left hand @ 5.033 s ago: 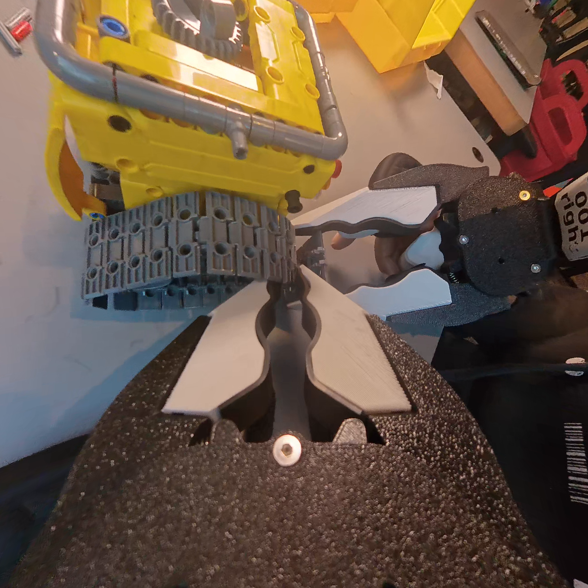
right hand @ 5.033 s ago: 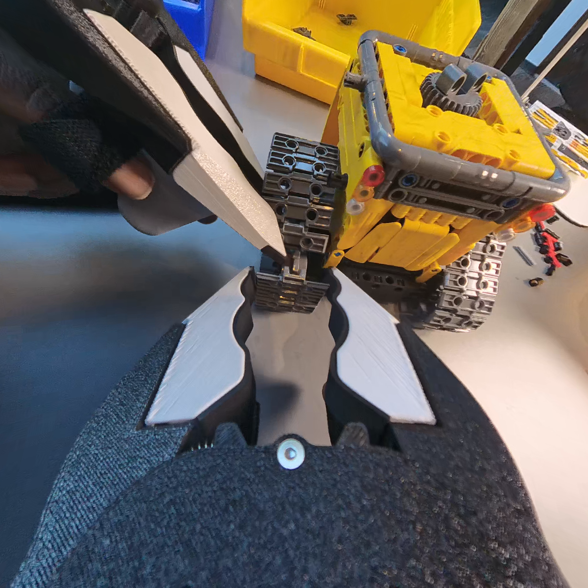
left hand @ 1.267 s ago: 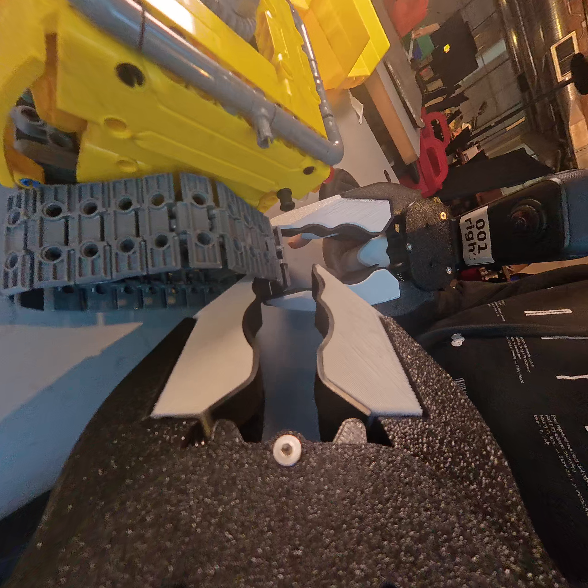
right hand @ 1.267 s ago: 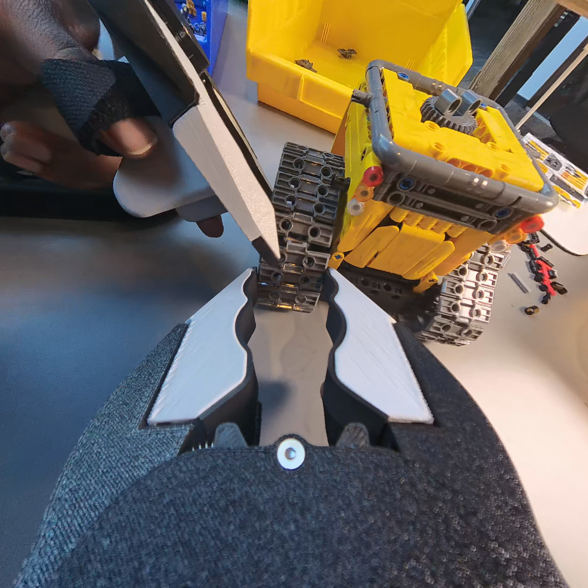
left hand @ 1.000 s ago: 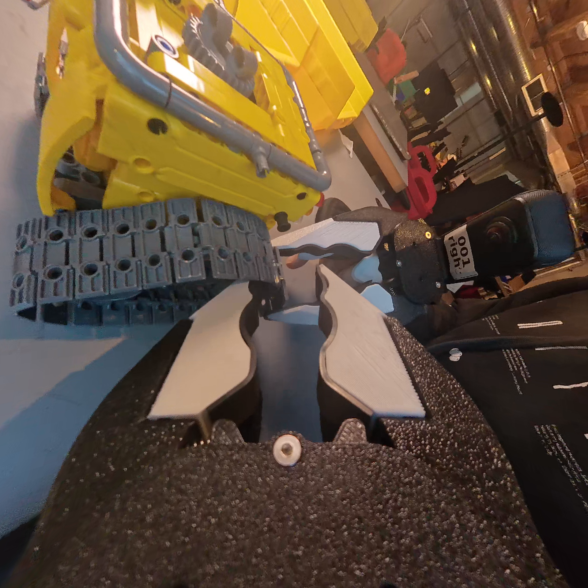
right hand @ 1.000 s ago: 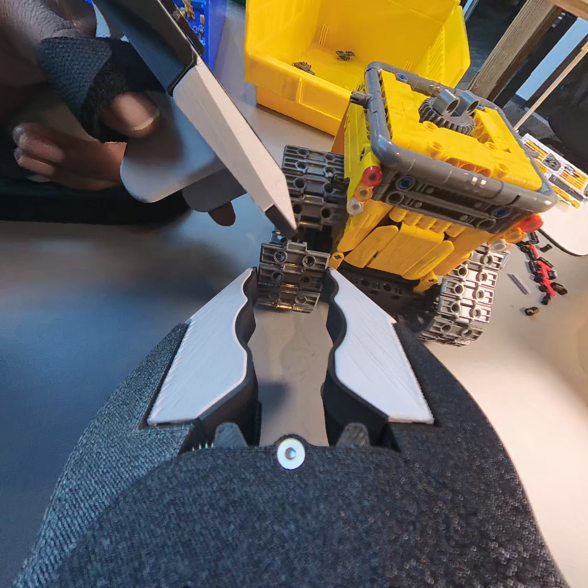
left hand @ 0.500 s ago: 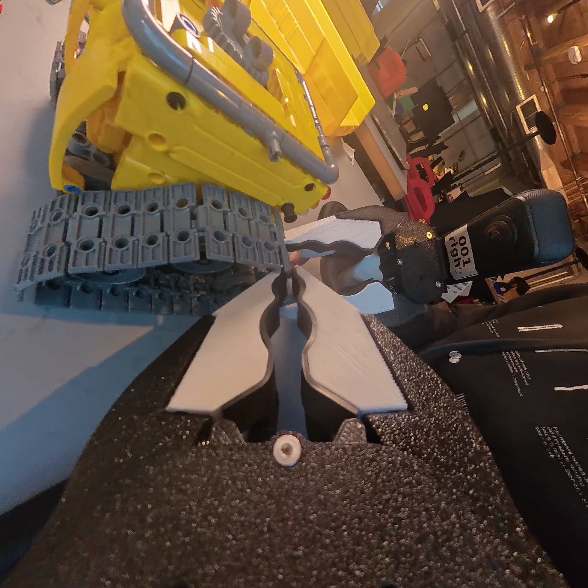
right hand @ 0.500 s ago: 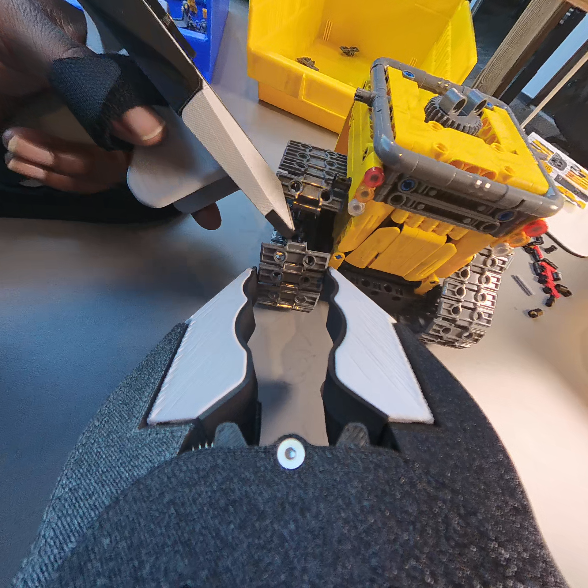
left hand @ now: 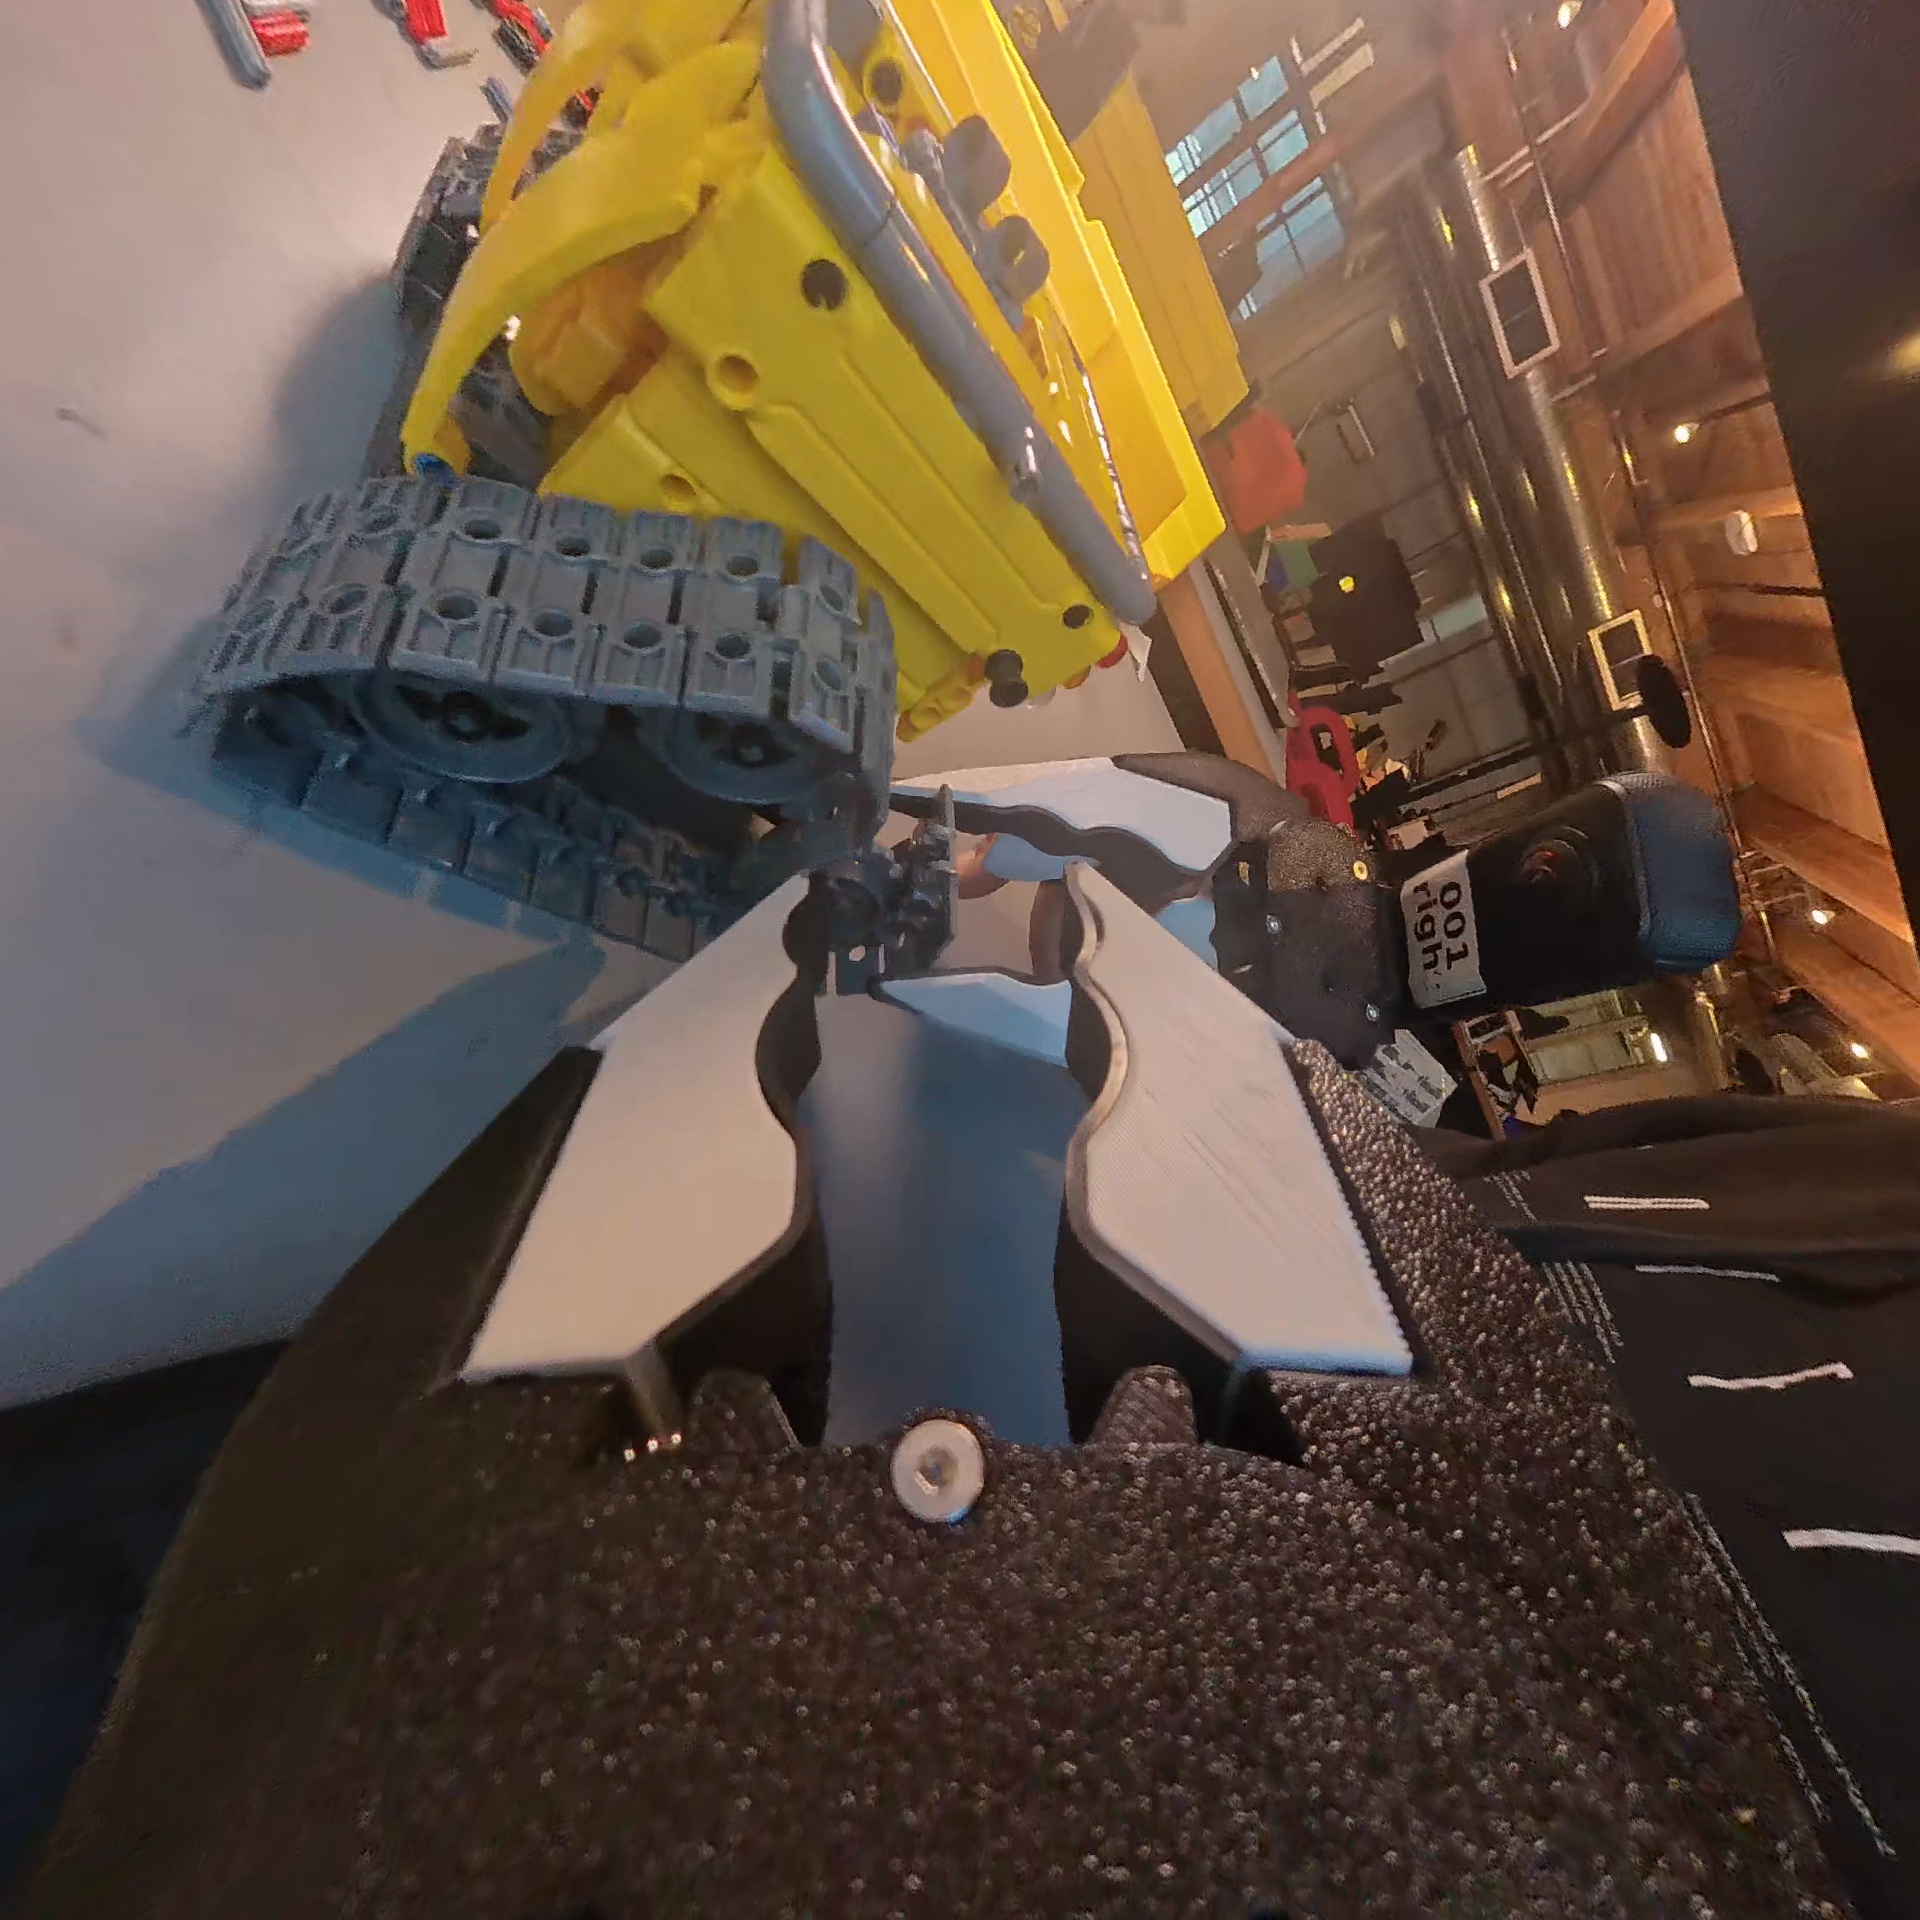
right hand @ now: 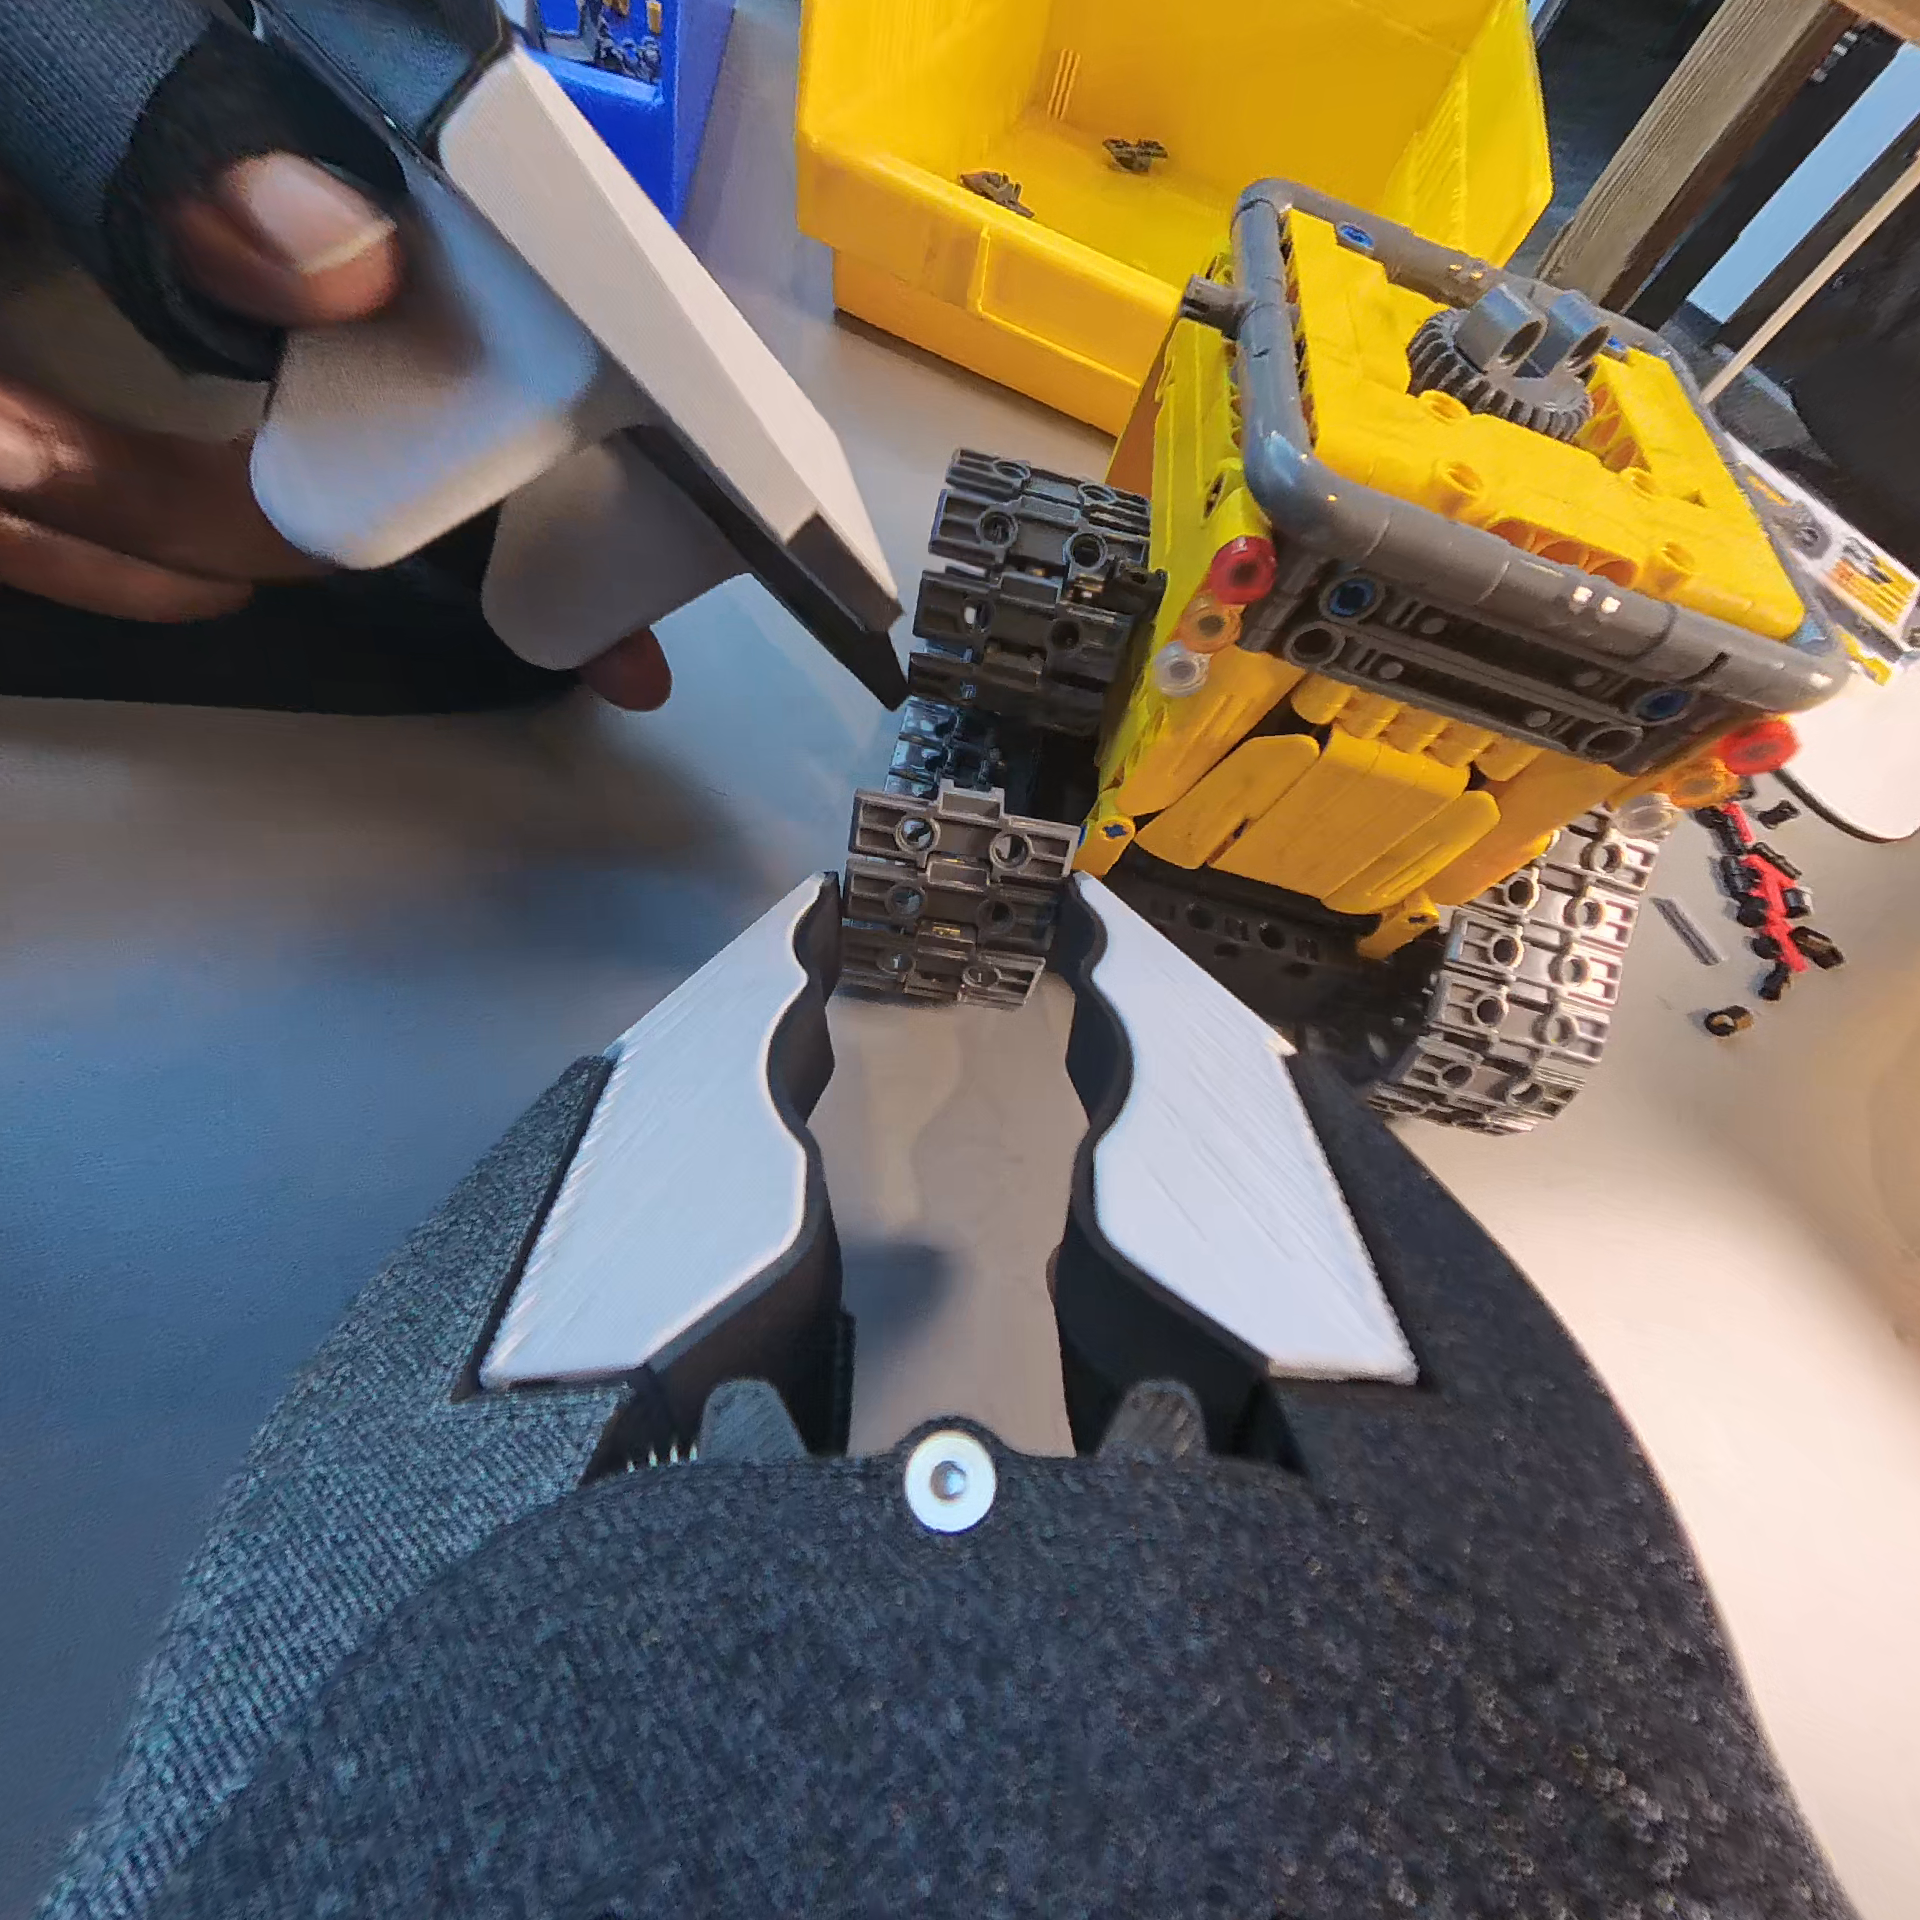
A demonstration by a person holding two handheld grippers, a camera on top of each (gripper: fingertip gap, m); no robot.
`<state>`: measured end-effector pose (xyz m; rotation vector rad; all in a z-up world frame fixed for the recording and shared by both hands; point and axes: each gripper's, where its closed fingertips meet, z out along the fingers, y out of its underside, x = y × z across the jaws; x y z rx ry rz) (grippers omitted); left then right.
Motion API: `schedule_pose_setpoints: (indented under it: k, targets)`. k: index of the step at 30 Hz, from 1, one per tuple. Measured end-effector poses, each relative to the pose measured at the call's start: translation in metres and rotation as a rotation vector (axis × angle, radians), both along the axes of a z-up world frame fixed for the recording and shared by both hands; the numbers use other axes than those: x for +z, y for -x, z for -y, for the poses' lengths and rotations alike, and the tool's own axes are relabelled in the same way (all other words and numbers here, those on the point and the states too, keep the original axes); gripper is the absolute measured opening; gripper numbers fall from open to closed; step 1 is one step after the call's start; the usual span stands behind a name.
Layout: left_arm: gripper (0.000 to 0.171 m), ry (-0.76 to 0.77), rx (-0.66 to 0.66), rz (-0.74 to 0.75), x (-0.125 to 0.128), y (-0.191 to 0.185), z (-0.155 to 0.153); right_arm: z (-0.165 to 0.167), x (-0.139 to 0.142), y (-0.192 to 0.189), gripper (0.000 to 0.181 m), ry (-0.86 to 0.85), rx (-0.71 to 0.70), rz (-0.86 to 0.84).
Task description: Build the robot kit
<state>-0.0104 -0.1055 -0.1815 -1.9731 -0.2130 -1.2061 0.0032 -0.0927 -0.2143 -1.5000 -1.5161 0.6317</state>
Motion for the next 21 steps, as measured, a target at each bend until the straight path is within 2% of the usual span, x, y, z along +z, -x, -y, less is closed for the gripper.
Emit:
schedule_pose_setpoints:
  k: [3,7,11,19,21]
  targets:
    - [0.044,0.034,-0.027,-0.015,-0.007,-0.004,0.004,0.0,0.0,-0.001,0.042,0.015,0.002,0.0]
    - [0.043,0.011,0.033,0.001,-0.004,0.005,0.003,-0.001,-0.001,-0.002,0.042,0.012,0.001,0.003]
    - [0.047,-0.046,0.123,0.002,0.006,0.01,-0.014,-0.001,-0.001,-0.001,0.042,0.015,0.003,0.002]
    - [0.01,-0.07,0.255,-0.075,0.001,0.017,-0.025,-0.003,-0.001,0.0,0.042,0.029,0.004,0.005]
    - [0.009,-0.076,0.251,-0.083,0.002,0.016,-0.024,-0.003,-0.002,0.001,0.042,0.036,0.007,0.005]
